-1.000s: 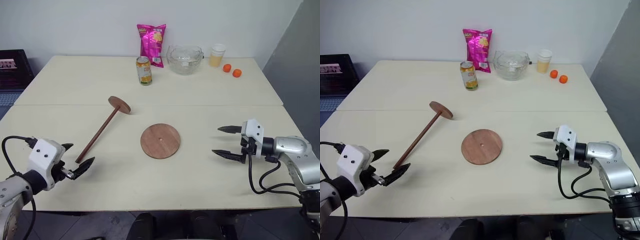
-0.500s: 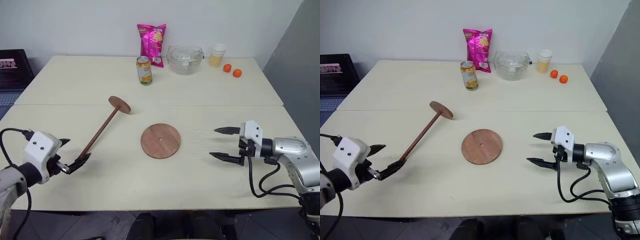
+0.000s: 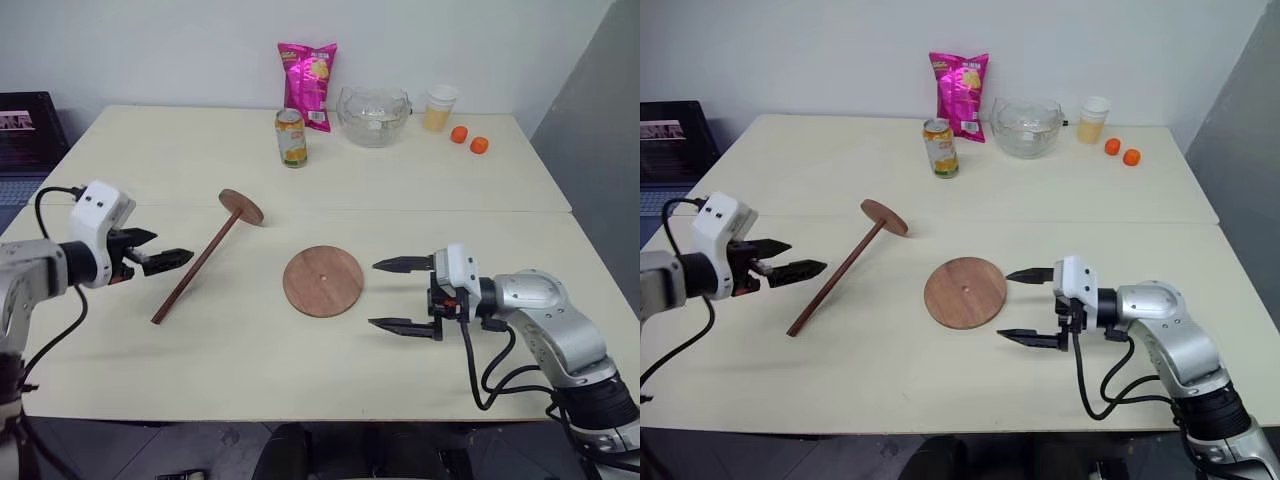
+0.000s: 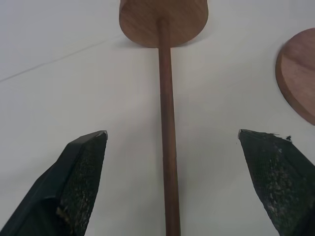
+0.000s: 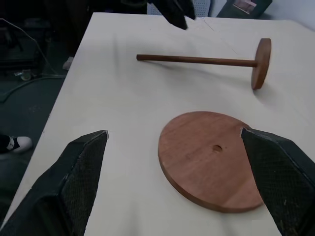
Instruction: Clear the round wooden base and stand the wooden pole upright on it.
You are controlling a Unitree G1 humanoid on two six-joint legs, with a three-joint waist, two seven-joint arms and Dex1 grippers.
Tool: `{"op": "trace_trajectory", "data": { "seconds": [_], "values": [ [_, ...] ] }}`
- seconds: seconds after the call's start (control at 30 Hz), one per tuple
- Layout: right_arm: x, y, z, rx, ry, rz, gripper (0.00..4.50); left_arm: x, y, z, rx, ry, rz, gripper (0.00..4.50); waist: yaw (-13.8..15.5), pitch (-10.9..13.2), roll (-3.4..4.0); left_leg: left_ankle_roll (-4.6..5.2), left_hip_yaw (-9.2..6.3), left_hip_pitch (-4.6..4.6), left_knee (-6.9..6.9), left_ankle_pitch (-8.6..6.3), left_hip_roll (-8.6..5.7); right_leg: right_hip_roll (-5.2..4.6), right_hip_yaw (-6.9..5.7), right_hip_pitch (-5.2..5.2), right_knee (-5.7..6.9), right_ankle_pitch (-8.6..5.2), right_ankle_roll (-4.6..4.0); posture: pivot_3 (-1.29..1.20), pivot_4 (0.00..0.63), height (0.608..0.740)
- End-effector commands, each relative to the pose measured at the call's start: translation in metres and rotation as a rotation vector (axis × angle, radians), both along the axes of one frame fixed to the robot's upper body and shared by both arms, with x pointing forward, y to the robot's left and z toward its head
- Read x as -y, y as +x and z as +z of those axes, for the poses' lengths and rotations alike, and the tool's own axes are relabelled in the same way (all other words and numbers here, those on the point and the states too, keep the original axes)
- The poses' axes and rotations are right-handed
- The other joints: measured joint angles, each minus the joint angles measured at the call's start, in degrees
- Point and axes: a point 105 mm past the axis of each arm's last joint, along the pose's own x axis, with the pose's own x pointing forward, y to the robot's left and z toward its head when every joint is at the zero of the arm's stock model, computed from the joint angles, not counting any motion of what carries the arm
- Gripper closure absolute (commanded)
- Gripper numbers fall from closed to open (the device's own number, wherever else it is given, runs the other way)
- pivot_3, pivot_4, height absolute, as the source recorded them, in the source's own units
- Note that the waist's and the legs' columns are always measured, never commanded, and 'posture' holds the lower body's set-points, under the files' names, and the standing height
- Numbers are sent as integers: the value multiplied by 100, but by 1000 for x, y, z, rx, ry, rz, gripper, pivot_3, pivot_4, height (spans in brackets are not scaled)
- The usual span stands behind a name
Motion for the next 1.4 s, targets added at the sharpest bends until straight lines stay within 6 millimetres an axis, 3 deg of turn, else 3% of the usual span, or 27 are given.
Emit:
{"op": "trace_trajectory", "data": {
  "seconds": [0.03, 0.27, 0.47, 1.17, 1.4],
  "values": [
    [-9, -6, 7, 42, 29, 16, 0, 1, 14, 3, -70, 27, 11, 48, -4, 0, -1, 0, 0, 1, 1, 0, 0, 1, 0, 0, 0, 0, 0, 0, 150, 740],
    [-18, -5, 8, 47, 46, 38, 0, 3, 32, -19, -177, 110, 19, 48, -48, 0, -1, -1, 4, 4, 1, 1, 2, 4, 6, -3, 4, 0, 0, 0, 150, 740],
    [-18, -3, 12, 53, 40, 68, 0, -5, 33, -37, -288, 156, 46, 48, -40, 0, -1, -2, 1, 2, 5, 1, 2, 4, 4, -4, 5, 0, 0, 0, 150, 740],
    [-21, -3, 14, 53, 11, 137, 0, 15, 50, -49, -407, 195, 25, 48, -39, -1, -3, -3, -1, -2, 9, 2, 0, 2, 2, -4, 6, 0, 0, 0, 150, 740],
    [-22, -6, 13, 51, 10, 134, 0, 18, 54, -54, -417, 209, 8, 1403, -38, -1, -3, -3, 0, -2, 11, 2, -1, 0, 3, -4, 6, 0, 1, 0, 150, 740]
  ]
}}
